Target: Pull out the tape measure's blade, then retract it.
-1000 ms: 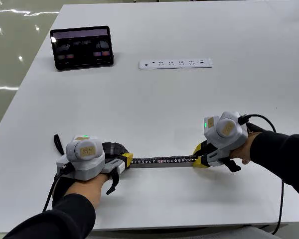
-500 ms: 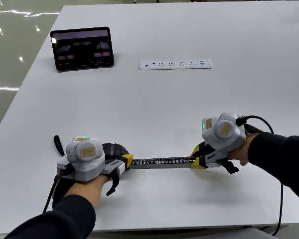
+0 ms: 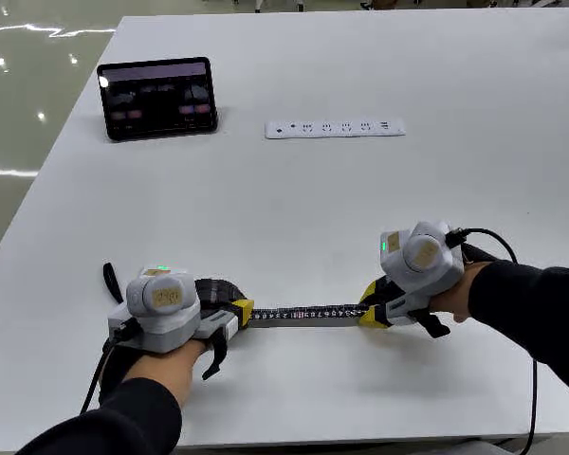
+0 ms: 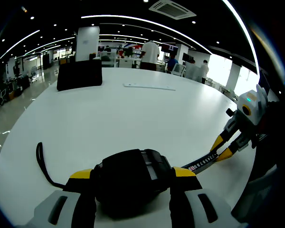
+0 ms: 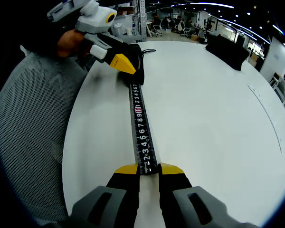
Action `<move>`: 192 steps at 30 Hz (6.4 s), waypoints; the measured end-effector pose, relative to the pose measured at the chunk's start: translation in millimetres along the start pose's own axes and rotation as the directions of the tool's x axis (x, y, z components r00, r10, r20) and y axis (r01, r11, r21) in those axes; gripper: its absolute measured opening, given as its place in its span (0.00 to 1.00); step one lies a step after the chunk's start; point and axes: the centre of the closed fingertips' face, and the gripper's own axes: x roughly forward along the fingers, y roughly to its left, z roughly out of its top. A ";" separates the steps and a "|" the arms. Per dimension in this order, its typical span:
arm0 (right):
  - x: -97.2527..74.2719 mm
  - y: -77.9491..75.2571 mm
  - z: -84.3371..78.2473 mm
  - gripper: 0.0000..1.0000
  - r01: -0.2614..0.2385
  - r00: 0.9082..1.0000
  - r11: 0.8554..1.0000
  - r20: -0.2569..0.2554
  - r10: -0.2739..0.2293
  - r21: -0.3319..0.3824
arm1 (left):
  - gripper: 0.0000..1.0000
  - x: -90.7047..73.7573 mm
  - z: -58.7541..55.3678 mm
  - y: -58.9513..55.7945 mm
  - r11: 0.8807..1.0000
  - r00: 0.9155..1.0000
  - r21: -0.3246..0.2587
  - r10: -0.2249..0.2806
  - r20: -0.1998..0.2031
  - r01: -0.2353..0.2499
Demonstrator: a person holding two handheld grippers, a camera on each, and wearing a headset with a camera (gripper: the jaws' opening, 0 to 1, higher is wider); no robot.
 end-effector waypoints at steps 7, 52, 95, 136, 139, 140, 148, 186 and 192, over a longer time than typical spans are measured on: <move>1.7 -0.1 2.1 0.10 0.001 1.000 1.000 0.000 -0.001 -0.005 | 0.58 -0.2 0.1 -0.2 1.000 1.000 0.000 -0.001 -0.001 0.001; 12.5 5.6 22.0 0.09 -0.006 1.000 1.000 0.023 0.006 -0.018 | 0.58 0.0 -0.5 0.1 1.000 1.000 -0.005 -0.002 -0.001 0.002; 21.6 10.4 35.1 0.10 -0.013 0.999 1.000 0.033 0.014 -0.026 | 0.58 0.6 -0.2 -0.2 1.000 1.000 -0.007 -0.004 -0.001 0.004; 31.0 12.7 49.0 0.10 -0.013 0.994 1.000 0.105 0.013 -0.001 | 0.58 0.2 -0.8 -0.4 0.999 1.000 -0.037 -0.018 -0.008 0.018; 32.9 12.7 51.5 0.10 -0.010 0.995 1.000 0.103 0.010 -0.002 | 0.58 -0.3 -1.0 -0.1 0.999 1.000 -0.040 -0.018 -0.007 0.017; 33.3 12.7 51.7 0.10 -0.010 0.995 1.000 0.102 0.010 0.000 | 0.58 -0.4 -1.0 -0.1 0.999 1.000 -0.041 -0.018 -0.007 0.017; 38.1 12.7 59.3 0.10 -0.013 0.994 1.000 0.106 0.012 0.005 | 0.58 -0.6 -0.4 0.7 0.999 1.000 -0.037 -0.019 -0.008 0.019; 50.4 14.7 77.4 0.10 -0.020 0.993 1.000 0.117 0.019 0.005 | 0.58 0.8 -0.7 0.3 0.999 1.000 -0.050 -0.023 -0.006 0.022; 51.8 15.2 79.3 0.10 -0.018 0.992 1.000 0.123 0.018 0.004 | 0.58 0.6 -0.8 -0.2 0.998 1.000 -0.051 -0.024 -0.006 0.023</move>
